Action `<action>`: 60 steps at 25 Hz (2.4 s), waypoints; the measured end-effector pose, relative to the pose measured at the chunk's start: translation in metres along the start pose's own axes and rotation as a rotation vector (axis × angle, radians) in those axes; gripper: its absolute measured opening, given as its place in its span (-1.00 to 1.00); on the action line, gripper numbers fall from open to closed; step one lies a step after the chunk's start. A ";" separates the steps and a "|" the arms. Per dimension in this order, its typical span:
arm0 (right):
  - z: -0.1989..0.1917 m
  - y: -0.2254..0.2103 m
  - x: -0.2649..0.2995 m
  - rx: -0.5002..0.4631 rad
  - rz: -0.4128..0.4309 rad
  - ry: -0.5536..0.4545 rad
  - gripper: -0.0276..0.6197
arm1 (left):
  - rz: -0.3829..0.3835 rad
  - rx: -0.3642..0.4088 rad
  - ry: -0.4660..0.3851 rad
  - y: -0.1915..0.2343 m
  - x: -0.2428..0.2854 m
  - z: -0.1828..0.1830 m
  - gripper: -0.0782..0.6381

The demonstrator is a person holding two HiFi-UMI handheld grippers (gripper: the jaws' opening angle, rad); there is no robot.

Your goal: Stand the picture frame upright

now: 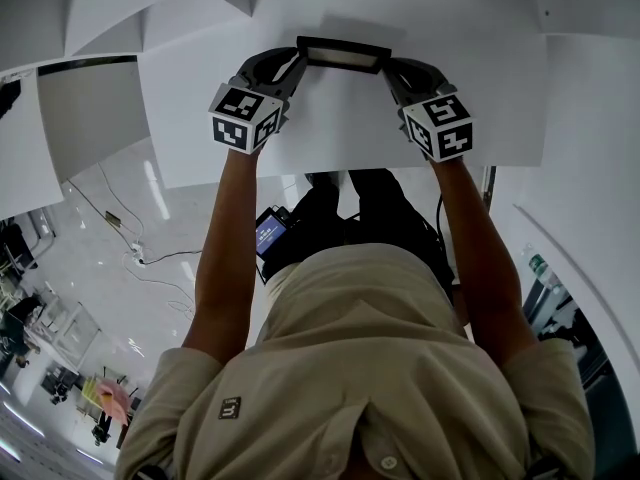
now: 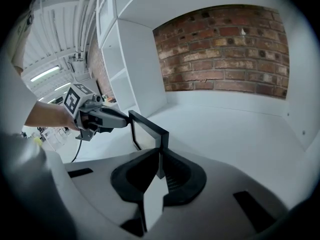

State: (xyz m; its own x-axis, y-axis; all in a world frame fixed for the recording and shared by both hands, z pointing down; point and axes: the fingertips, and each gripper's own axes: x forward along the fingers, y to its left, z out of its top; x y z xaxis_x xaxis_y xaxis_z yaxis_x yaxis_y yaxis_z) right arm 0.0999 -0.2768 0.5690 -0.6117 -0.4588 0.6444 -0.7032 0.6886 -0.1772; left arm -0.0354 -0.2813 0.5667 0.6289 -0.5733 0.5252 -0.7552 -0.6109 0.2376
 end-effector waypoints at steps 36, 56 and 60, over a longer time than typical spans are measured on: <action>0.041 0.095 0.026 -0.688 0.110 0.247 -0.44 | -0.060 0.057 0.007 -0.023 -0.018 -0.024 -0.60; 0.063 0.083 0.017 -0.461 0.203 0.099 -0.72 | -0.101 0.031 -0.073 -0.001 -0.031 -0.008 -0.58; 0.077 0.073 0.001 -0.388 0.224 -0.004 -0.72 | -0.144 0.028 -0.083 -0.003 -0.028 0.001 -0.53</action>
State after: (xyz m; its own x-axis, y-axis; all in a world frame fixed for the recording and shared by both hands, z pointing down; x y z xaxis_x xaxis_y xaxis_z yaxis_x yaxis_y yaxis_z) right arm 0.0198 -0.2702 0.4997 -0.7351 -0.2763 0.6191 -0.3661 0.9304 -0.0196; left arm -0.0503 -0.2634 0.5507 0.7441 -0.5214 0.4177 -0.6517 -0.7040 0.2822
